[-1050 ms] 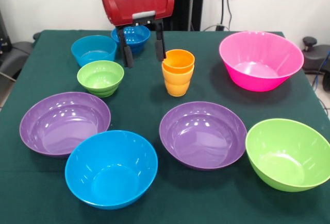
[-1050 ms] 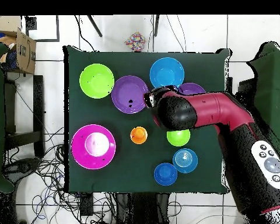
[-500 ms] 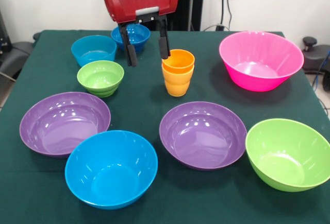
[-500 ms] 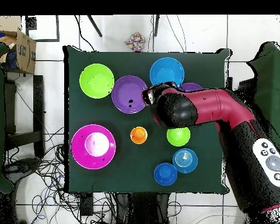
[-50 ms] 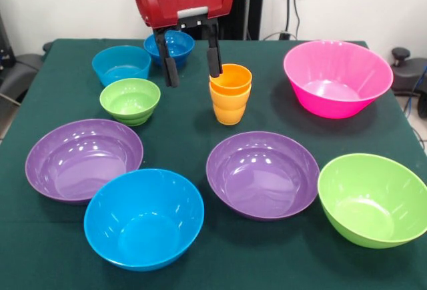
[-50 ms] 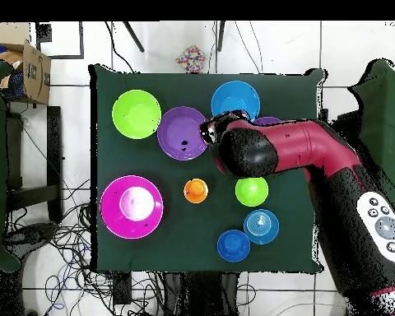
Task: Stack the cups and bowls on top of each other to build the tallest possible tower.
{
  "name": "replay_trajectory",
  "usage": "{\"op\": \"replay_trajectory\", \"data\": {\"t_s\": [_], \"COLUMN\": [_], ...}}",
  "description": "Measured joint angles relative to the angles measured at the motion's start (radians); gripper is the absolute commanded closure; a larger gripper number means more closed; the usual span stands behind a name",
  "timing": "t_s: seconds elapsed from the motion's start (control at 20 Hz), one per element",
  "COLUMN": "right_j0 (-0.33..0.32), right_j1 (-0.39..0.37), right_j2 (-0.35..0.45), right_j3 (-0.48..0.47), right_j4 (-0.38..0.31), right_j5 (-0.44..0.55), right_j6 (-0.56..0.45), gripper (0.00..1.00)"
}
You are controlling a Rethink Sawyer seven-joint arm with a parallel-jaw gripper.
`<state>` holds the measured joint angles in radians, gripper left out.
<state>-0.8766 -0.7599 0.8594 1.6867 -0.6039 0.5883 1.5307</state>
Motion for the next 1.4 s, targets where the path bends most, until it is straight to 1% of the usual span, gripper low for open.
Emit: {"op": "replay_trajectory", "data": {"t_s": [0.2,0.4,0.55,0.65,0.9,0.95,1.4], "right_j0": [-0.014,-0.051,-0.067,-0.090,-0.115,-0.125,-0.139], "right_j1": [0.012,0.038,0.052,0.074,0.104,0.120,0.163], "right_j2": [0.015,0.029,0.030,0.029,0.029,0.029,0.027], "right_j3": [-0.010,-0.022,-0.024,-0.025,-0.025,-0.025,-0.016], "right_j4": [-0.009,-0.029,-0.042,-0.061,-0.094,-0.110,-0.177], "right_j5": [0.014,0.042,0.045,0.045,0.045,0.045,0.044], "right_j6": [-0.006,-0.037,-0.056,-0.082,-0.102,-0.106,-0.107], "gripper": [0.00,0.00,0.00,0.00,0.00,0.00,0.00]}}
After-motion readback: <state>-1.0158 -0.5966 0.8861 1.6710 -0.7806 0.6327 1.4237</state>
